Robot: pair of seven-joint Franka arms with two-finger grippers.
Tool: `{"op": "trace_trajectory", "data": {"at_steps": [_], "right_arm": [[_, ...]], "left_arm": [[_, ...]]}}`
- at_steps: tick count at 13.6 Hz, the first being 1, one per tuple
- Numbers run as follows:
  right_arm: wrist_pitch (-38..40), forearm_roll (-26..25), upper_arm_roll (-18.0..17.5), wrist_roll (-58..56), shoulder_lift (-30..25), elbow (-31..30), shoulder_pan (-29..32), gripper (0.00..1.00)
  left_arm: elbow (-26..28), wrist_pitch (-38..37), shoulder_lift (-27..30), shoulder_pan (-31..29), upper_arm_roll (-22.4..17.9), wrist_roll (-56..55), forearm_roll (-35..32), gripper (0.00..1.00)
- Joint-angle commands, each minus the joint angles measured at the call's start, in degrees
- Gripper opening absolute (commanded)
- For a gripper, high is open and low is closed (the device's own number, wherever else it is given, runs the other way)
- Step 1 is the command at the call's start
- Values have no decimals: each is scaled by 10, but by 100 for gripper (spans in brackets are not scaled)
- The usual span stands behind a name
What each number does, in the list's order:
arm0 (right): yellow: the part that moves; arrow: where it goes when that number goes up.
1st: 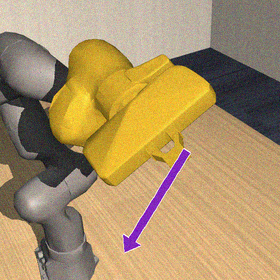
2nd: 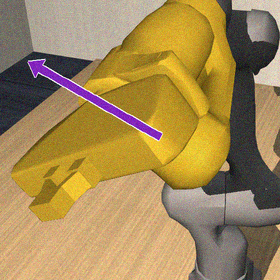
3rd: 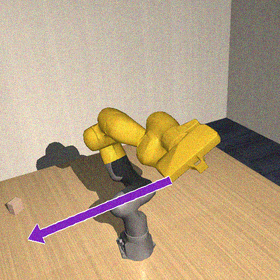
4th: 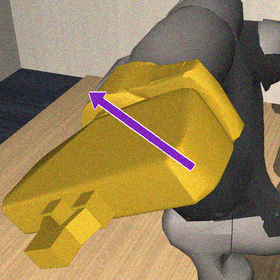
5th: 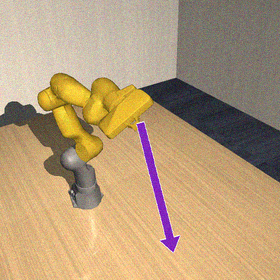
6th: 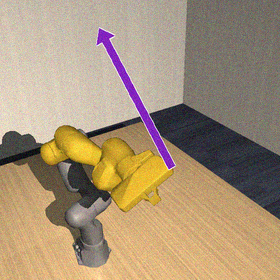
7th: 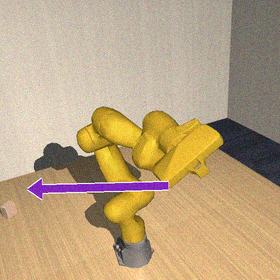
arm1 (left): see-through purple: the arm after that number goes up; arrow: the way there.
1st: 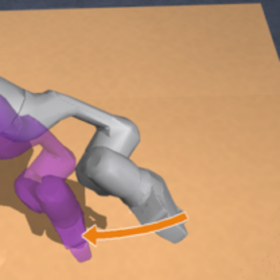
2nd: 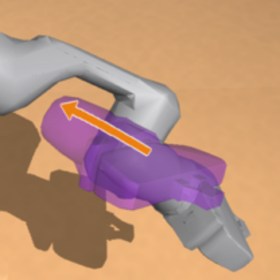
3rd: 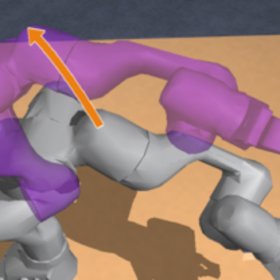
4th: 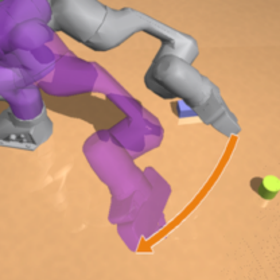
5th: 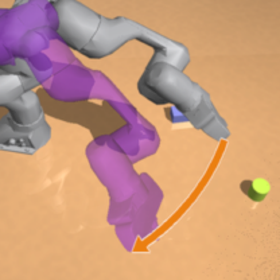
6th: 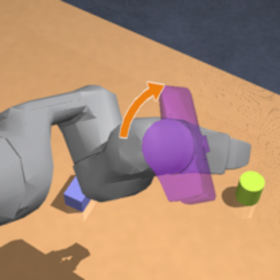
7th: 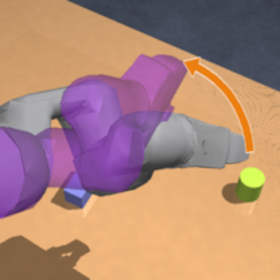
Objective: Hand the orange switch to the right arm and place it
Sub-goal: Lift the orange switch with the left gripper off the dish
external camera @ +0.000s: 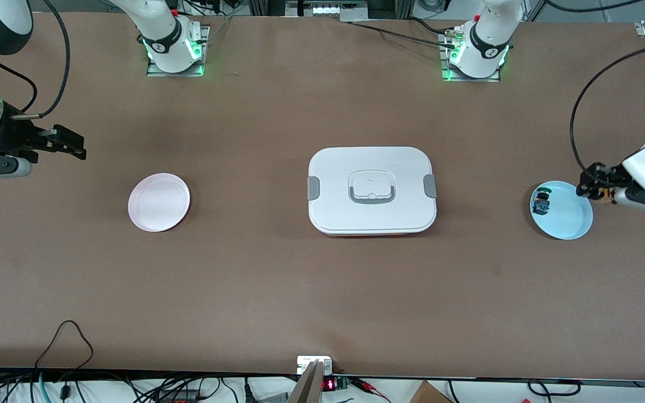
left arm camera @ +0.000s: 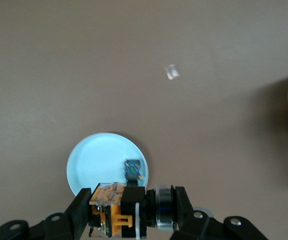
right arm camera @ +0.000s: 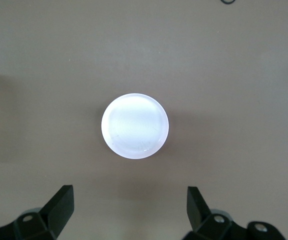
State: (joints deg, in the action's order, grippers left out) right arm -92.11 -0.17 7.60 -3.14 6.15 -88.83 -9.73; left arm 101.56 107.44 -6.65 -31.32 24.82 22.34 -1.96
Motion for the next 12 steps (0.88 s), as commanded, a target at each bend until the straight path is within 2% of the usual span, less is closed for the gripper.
{"op": "trace_trajectory", "data": {"at_steps": [1, 4, 5, 7, 9, 12], "right_arm": [[11, 11, 0, -3, -7, 6, 3, 100], [18, 14, 1, -8, -8, 6, 3, 100], [32, 19, -2, -3, -13, 6, 1, 100], [54, 21, -7, -2, -16, 6, -3, 100], [90, 26, -7, 2, -13, 5, -2, 100], [95, 97, 0, -7, -10, 4, 5, 100]], "left_arm": [[-107, -125, -12, -6, 13, 18, 34, 0], [-163, -155, -8, -5, 34, 26, 39, 0], [-171, -159, -7, -6, 42, 38, 67, 0], [-180, -162, -1, -8, 43, 130, 166, 0], [-179, -161, -2, -8, 41, 175, 258, 0], [-171, -173, -13, -9, 41, 245, 370, 0]]}}
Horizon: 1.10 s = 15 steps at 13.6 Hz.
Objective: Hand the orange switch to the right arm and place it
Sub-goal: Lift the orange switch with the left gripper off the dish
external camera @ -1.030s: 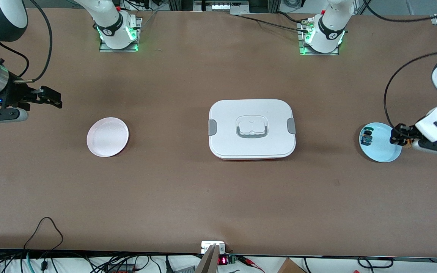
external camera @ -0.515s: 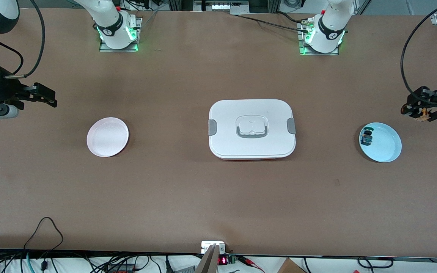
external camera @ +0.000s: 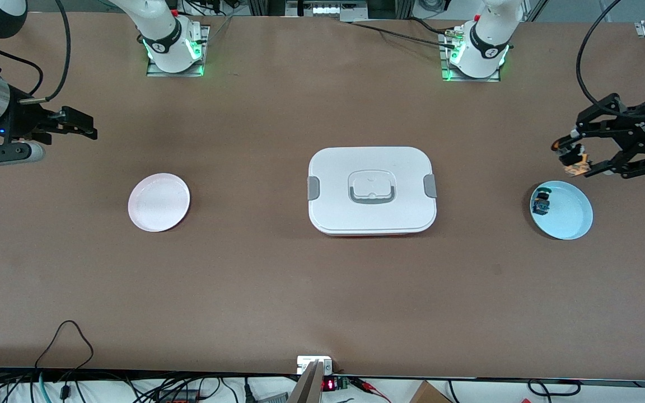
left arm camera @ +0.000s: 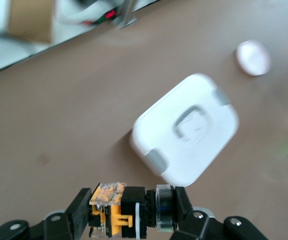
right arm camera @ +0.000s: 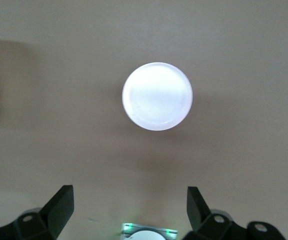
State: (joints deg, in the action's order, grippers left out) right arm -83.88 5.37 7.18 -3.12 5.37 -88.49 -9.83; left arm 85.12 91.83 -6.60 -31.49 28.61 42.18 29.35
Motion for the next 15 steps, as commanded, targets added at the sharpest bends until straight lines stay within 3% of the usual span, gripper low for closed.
{"op": "trace_trajectory", "data": {"at_steps": [1, 4, 7, 12, 15], "right_arm": [[14, 51, 3, -3, -3, 1, 5, 100], [20, 102, -1, -2, -4, 2, 1, 100], [45, 224, -1, 0, -2, -2, 1, 100], [46, 382, -2, 7, 15, -3, -18, 100], [44, 500, -2, 35, 45, -3, -18, 100]], "left_arm": [[-7, -39, -19, -8, 3, 70, 93, 0], [20, -54, -32, -7, 3, 207, 209, 0], [28, -55, -60, -2, 4, 296, 276, 0], [112, -49, -54, -2, 32, 455, 394, 0], [152, 7, -52, -1, 58, 648, 468, 0]]}}
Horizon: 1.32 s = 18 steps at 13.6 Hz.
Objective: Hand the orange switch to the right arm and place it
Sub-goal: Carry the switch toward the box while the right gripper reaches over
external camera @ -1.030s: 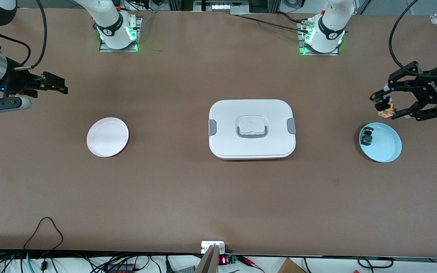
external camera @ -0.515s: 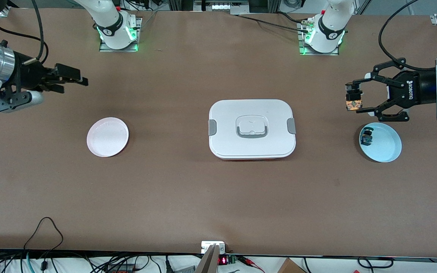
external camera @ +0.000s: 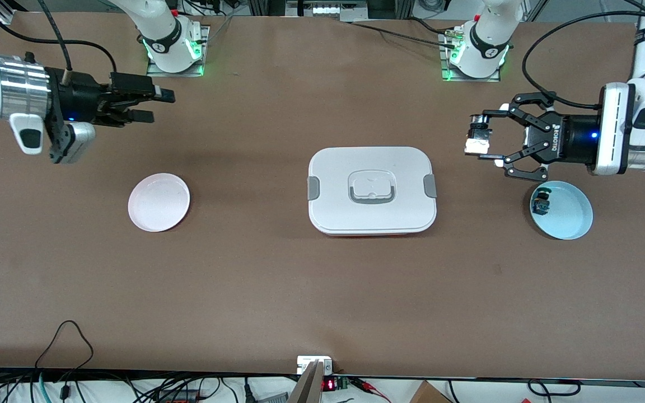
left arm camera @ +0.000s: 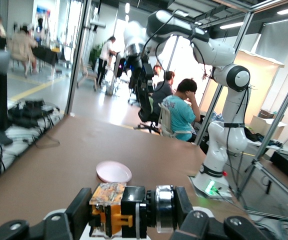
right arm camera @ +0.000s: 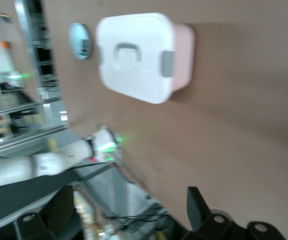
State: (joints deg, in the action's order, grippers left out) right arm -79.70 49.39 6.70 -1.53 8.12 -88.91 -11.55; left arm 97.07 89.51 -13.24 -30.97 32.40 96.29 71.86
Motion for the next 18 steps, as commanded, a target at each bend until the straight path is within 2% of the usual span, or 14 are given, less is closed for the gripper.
{"op": "trace_trajectory", "data": {"at_steps": [1, 5, 9, 12, 15, 18], "right_arm": [[2, 93, 2, 33, 24, 1, -1, 100], [-20, 203, 2, 83, 39, 1, -24, 100], [-110, 218, 2, 85, 44, 1, -93, 100], [-133, 309, 2, 85, 65, -5, -118, 100], [-168, 320, 2, 84, 77, -18, -136, 100], [-210, 373, 2, 80, 72, -49, -167, 100]], "left_arm": [[45, 51, 15, -6, 27, 144, 61, 0], [91, 119, 12, -5, 93, 222, 119, 0], [148, 161, 36, -10, 154, 224, 180, 0], [183, 173, 61, -8, 168, 224, 218, 0], [193, 173, 75, -11, 173, 224, 219, 0], [193, 169, 76, -15, 173, 224, 219, 0]]}}
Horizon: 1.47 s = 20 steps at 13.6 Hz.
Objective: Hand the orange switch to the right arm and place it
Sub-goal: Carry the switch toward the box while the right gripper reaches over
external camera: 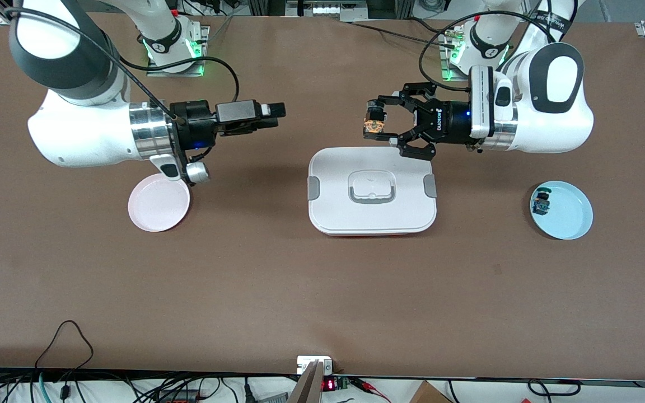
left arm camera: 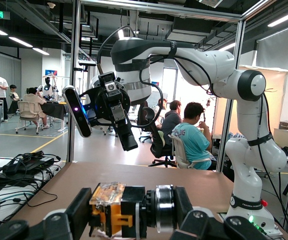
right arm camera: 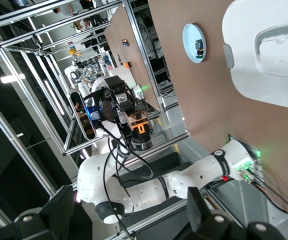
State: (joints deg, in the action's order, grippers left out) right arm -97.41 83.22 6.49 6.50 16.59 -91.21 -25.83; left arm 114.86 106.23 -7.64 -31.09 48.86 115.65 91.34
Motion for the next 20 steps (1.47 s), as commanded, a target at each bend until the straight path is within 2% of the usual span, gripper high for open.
{"op": "trace_trajectory", "data": {"at_steps": [1, 3, 6, 8, 16, 20], "right_arm": [[-46, 37, 4, -3, -12, -27, -34, 100], [-73, 44, -10, -4, -10, -27, -42, 100], [-108, 86, -29, -17, -6, -34, -55, 100], [-141, 94, -30, -39, -1, -34, -75, 100], [-258, 179, -30, -175, 15, -29, -129, 100], [-283, 225, -30, -259, 29, -29, -141, 100]], "left_arm": [[16, -1, 20, -21, 8, 32, 24, 0], [16, -8, 20, -24, 8, 32, 24, 0], [15, -8, 20, -24, 9, 32, 24, 0], [14, -8, 21, -24, 9, 32, 24, 0], [11, -8, 21, -24, 9, 32, 24, 0], [11, -7, 21, -24, 8, 33, 24, 0]]}}
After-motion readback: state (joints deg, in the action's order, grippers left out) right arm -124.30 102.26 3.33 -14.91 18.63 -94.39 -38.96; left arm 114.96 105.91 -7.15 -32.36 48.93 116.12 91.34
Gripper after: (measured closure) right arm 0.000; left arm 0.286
